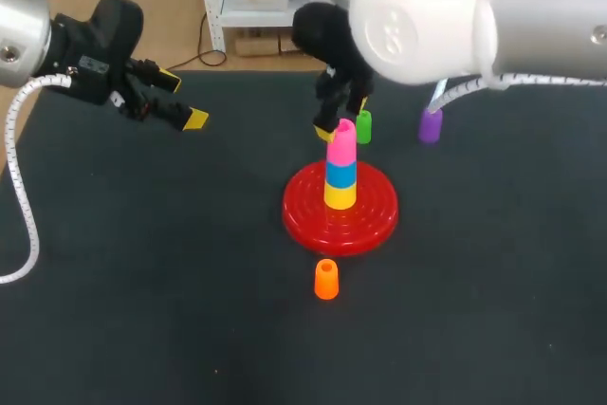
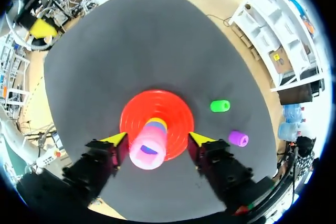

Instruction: Pick up and stack the cylinders on the red base in this order: pink,purple,orange,green

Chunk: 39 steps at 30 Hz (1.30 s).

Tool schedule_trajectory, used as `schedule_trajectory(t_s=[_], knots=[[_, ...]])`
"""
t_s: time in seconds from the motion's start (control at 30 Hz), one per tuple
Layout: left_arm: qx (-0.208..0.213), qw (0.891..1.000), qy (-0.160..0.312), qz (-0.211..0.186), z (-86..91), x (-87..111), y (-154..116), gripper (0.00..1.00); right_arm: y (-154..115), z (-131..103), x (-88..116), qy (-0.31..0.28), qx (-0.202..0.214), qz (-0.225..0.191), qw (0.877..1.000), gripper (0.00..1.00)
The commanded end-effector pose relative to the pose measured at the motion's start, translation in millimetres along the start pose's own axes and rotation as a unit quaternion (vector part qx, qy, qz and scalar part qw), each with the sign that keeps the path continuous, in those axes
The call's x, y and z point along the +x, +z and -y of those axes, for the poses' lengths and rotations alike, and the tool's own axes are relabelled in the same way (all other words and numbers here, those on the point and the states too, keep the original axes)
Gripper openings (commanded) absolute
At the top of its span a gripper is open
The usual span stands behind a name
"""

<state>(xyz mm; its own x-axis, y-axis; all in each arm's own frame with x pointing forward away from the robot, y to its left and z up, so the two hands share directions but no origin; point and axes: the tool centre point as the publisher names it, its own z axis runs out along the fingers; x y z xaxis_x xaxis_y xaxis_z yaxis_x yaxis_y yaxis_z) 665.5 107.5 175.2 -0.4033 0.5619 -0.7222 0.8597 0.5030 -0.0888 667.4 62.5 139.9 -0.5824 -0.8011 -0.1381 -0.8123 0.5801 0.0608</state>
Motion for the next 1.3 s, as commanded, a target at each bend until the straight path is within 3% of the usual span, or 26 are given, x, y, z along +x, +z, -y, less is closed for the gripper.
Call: schedule_trajectory(t_s=[0.03, 0.27, 0.73, 0.87, 1.07, 1.3], knots=[[0.001, 1.0, 0.001, 0.002, -0.6, 0.8, 0.3, 1.0, -28.1, 3.6, 6.0, 0.014, -0.005, 0.026, 1.0, 1.0], [0.001, 1.0, 0.001, 0.002, -0.6, 0.8, 0.3, 1.0, -58.8, 20.9, -1.5, 0.04, 0.013, 0.072, 0.997, 1.0], [0.001, 1.0, 0.001, 0.002, -0.6, 0.8, 0.3, 1.0, -61.2, 77.6, 6.7, 0.105, 0.048, 0.09, 0.989, 1.0], [0.001, 1.0, 0.001, 0.002, -0.6, 0.8, 0.3, 1.0, -41.1, 119.3, 8.6, 0.179, 0.047, 0.082, 0.979, 1.0], [0.001, 1.0, 0.001, 0.002, -0.6, 0.8, 0.3, 1.0, 11.0, 173.7, 21.5, 0.27, 0.051, 0.039, 0.961, 1.0], [0.001, 1.0, 0.001, 0.002, -0.6, 0.8, 0.3, 1.0, 60.2, 200.7, 35.0, 0.337, 0.053, -0.018, 0.94, 1.0]])
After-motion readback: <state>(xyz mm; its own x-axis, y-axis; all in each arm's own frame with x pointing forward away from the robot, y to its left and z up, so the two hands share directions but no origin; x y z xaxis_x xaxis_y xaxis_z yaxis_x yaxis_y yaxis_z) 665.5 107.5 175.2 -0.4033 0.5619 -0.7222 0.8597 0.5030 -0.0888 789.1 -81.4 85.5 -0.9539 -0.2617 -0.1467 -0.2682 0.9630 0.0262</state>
